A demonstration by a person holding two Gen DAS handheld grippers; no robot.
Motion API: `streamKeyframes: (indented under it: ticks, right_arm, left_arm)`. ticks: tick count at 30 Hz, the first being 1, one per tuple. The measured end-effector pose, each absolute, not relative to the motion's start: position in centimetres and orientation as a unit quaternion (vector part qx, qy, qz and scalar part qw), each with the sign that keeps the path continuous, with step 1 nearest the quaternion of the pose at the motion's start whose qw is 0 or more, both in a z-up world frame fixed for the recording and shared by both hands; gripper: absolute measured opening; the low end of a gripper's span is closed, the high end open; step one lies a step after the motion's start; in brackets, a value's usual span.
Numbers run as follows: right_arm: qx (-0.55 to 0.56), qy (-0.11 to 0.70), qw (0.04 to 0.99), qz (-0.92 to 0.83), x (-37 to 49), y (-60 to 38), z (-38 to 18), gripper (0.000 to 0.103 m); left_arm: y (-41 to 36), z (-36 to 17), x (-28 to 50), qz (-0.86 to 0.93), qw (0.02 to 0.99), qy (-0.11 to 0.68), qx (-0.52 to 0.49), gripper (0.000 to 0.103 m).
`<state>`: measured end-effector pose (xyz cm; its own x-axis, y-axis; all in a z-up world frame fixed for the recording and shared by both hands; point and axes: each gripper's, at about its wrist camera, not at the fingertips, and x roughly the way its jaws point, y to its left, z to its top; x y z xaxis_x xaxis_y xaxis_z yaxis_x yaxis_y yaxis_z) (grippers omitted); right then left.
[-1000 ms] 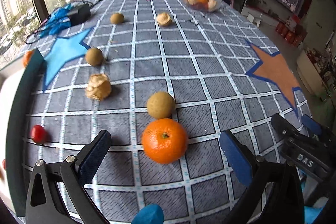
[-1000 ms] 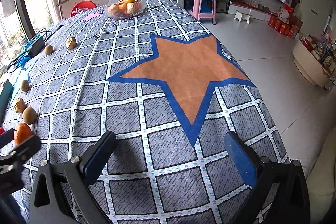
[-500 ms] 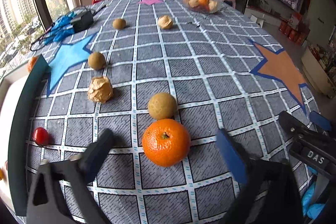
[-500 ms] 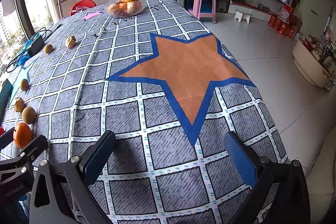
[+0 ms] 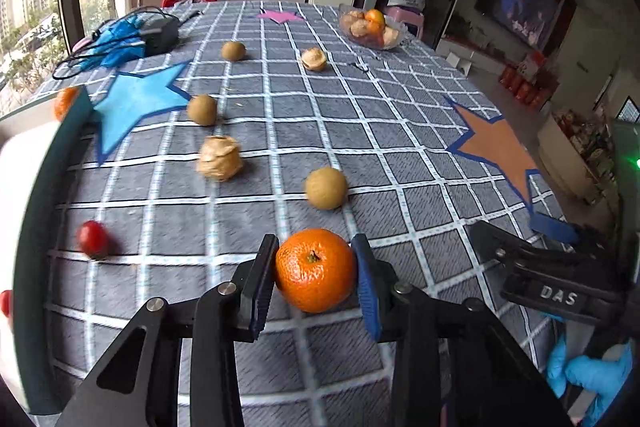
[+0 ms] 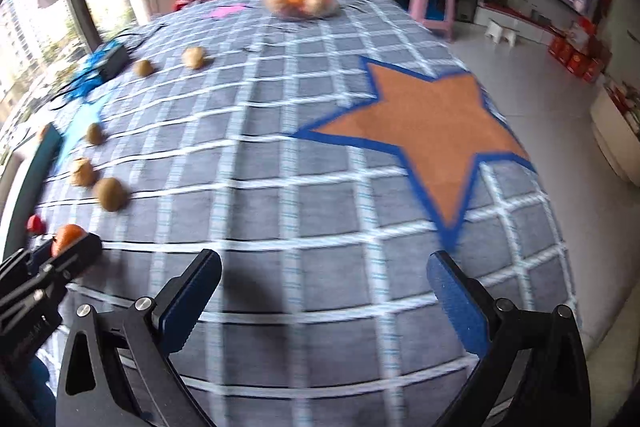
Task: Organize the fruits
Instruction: 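Grasp an orange with the left tool while the right tool grasps a tan round fruit, then lift the orange toward the white tray with the left tool while the right tool carries the tan fruit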
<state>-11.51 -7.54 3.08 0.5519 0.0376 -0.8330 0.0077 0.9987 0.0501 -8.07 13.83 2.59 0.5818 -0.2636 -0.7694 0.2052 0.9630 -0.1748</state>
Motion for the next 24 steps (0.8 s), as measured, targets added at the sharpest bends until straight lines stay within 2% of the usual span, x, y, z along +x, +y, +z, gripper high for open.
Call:
streamKeyframes:
  ticks: [6,13,15,17,19,21,22,24]
  right_arm:
    - [0.008,0.466,0.882,0.07,-10.0,-2.6,3.4,0.103]
    - [-0.061,0.451,0.886,0.09,-8.1,3.1,3.0,0.103]
    - [-0.064,0.457,0.882,0.094,-7.6,3.7,2.7,0.093]
    - [-0.063,0.466,0.876,0.104,-7.2,4.3,2.3,0.068]
    - [-0.065,0.463,0.878,0.101,-7.3,4.4,2.5,0.067]
    - [-0.062,0.462,0.878,0.108,-7.4,4.6,2.6,0.048]
    - [-0.063,0.462,0.878,0.108,-7.5,4.7,2.8,0.031]
    - [-0.059,0.464,0.878,0.107,-7.4,5.0,2.9,0.029]
  left_arm:
    - [17.8,4.2,-9.6,-0.127,0.899,0.417,-0.05,0.041]
    - [22.0,6.2,-10.9,-0.114,0.912,0.39,-0.061,0.041]
    - [22.8,6.7,-11.2,-0.11,0.916,0.382,-0.058,0.041]
    - [23.6,7.0,-11.3,-0.109,0.917,0.38,-0.061,0.041]
    - [24.3,7.2,-11.3,-0.107,0.918,0.378,-0.065,0.041]
    - [25.0,7.2,-11.3,-0.101,0.919,0.375,-0.065,0.041]
    - [25.5,7.2,-11.2,-0.098,0.919,0.375,-0.066,0.041]
    - [26.2,7.2,-11.2,-0.094,0.919,0.376,-0.071,0.041]
